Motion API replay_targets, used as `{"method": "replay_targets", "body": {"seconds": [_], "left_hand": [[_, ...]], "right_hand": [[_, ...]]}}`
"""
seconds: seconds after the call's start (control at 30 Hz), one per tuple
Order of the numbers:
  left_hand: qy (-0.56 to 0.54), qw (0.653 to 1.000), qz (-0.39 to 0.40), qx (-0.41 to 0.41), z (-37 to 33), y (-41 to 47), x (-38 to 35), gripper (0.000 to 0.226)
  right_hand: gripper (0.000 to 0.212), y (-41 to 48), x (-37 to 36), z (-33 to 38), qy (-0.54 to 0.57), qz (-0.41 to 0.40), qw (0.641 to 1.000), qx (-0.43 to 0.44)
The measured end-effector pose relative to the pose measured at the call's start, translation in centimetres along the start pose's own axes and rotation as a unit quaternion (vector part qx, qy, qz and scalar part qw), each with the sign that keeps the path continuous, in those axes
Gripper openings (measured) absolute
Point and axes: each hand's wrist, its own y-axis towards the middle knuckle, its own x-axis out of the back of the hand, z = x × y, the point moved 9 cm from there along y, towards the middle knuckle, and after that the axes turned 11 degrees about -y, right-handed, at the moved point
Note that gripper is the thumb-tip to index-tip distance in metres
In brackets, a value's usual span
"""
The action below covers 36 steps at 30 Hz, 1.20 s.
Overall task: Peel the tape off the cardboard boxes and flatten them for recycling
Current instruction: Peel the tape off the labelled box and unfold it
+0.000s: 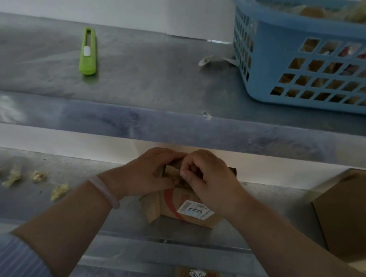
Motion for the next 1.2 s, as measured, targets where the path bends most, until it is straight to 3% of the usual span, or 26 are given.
{"method": "replay_targets", "body": {"seconds": [0.13, 0.33, 0.47, 0.6, 0.73, 0.87, 0.97, 1.03, 1.1, 1.2], "left_hand": [[-0.022, 1.000, 0.013, -0.007, -0.4, 0.1, -0.1, 0.053], [-0.019, 1.000, 0.020, 0.011, 0.6, 0.0, -0.1, 0.069], [-0.056, 0.998, 0.014, -0.007, 0.6, 0.0, 0.1, 0.060], [-0.042, 0.999, 0.008, 0.006, 1.3, -0.1, 0.2, 0.065], [-0.050, 0.999, 0.011, 0.014, 1.3, 0.1, 0.0, 0.071], [-0.055, 0.998, 0.012, 0.025, 1.6, 0.3, -0.1, 0.069], [-0.056, 0.998, 0.011, 0.036, 2.1, 0.5, -0.1, 0.067], [-0.047, 0.998, 0.011, 0.042, 2.6, 0.4, -0.1, 0.066], [-0.055, 0.997, 0.008, 0.047, 2.8, 0.3, 0.0, 0.066], [-0.057, 0.997, 0.019, 0.043, 2.1, 0.3, -0.1, 0.066]], "right_hand": [[0.015, 0.0, 0.1, -0.9, -0.002, 0.009, 1.000, -0.020], [0.018, -0.3, 0.0, -1.4, 0.042, 0.030, 0.997, -0.051], [0.019, -0.5, 2.1, -4.0, 0.059, -0.025, 0.986, -0.152], [0.020, -1.4, 3.3, -5.8, 0.085, -0.044, 0.974, -0.205], [0.022, -3.2, 5.5, -8.7, 0.222, -0.129, 0.930, -0.263], [0.023, -4.3, 6.8, -10.8, 0.330, -0.161, 0.892, -0.264], [0.031, -6.4, 6.3, -14.3, 0.459, -0.229, 0.789, -0.338], [0.030, -8.4, 6.3, -17.0, 0.478, -0.275, 0.732, -0.400], [0.029, -10.2, 6.6, -19.4, 0.435, -0.286, 0.726, -0.449], [0.014, -11.1, 5.3, -20.3, 0.386, -0.202, 0.768, -0.470]]}}
